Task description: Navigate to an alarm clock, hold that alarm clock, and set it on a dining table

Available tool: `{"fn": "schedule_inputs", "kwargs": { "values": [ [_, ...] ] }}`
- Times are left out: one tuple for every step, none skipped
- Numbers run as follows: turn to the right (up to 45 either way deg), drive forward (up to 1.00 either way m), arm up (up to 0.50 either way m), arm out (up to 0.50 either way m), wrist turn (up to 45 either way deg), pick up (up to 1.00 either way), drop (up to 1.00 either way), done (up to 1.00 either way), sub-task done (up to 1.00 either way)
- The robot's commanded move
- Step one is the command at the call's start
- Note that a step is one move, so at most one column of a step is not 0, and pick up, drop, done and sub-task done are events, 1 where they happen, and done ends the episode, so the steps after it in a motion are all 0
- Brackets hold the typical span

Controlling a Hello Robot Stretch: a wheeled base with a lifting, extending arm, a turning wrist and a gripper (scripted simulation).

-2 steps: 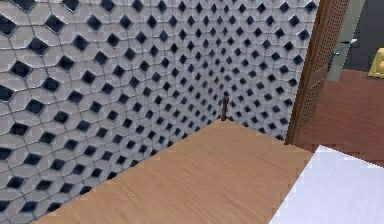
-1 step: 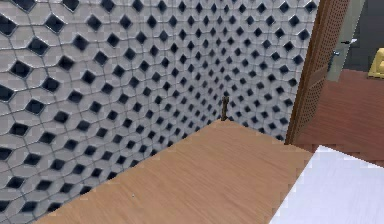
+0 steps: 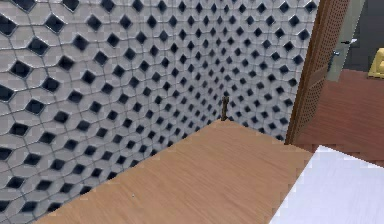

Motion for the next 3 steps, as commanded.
{"fn": "schedule_inputs", "kwargs": {
  "values": [
    [0.0, 0.0, 0.04, 0.0, 0.0, 0.0, 0.0, 0.0, 0.0],
    [0.0, 0.0, 0.0, -0.08, 0.0, 0.0, 0.0, 0.0, 0.0],
    [0.0, 0.0, 0.0, 0.0, 0.0, 0.0, 0.0, 1.0, 0.0]
  ]
}}
